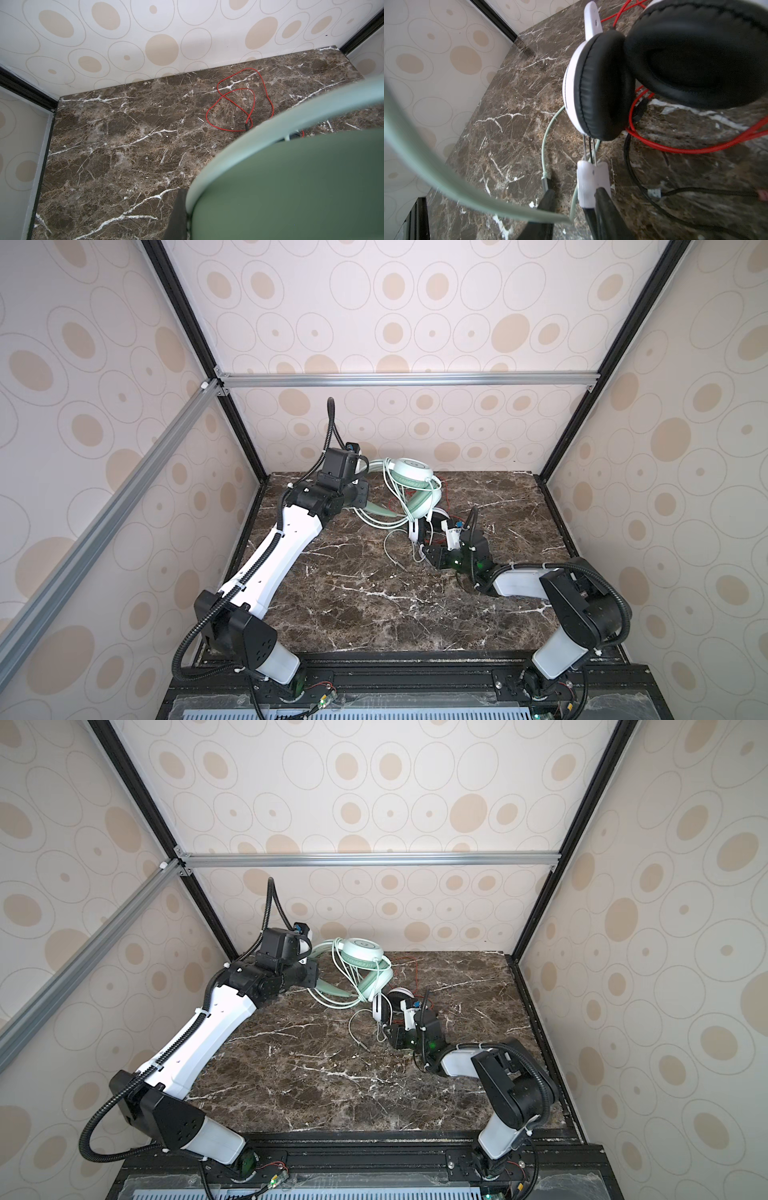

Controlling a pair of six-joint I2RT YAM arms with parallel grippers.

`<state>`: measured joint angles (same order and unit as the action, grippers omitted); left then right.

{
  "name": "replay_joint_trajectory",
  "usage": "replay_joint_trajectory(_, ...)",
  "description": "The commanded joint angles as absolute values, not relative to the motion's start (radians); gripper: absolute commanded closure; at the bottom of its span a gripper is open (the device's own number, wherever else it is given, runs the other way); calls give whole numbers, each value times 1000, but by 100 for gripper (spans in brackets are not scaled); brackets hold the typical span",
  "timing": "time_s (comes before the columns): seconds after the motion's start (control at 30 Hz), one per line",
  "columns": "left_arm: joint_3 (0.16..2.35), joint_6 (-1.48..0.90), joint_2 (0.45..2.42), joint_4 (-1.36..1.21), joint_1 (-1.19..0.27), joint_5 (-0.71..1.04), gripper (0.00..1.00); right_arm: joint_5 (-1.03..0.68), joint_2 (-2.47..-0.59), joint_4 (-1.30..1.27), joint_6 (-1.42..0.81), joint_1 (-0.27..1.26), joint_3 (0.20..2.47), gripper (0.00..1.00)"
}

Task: Wrap the headphones
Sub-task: 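Pull the green cable toward the robot with the right gripper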

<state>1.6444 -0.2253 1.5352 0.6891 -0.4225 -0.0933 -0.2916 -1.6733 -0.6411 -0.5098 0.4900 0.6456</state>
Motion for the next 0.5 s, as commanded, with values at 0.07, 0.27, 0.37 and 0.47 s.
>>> replay_joint_trajectory(0.07,1665,-269,1508,612,-408,-57,100,-308,-1736,-734,-522,507,694,73)
replay_joint_trajectory(0.27,1658,-272,1502,612,-405,-76,100,-317,-1709,-725,-490,525,684,100)
replay_joint_trajectory(0.37,1657,-296,1495,606,-402,-109,100,-290,-1622,-639,-444,541,642,100)
replay_joint_trajectory(0.47,1658,-329,1486,608,-399,-155,100,-249,-1504,-515,-363,574,592,100)
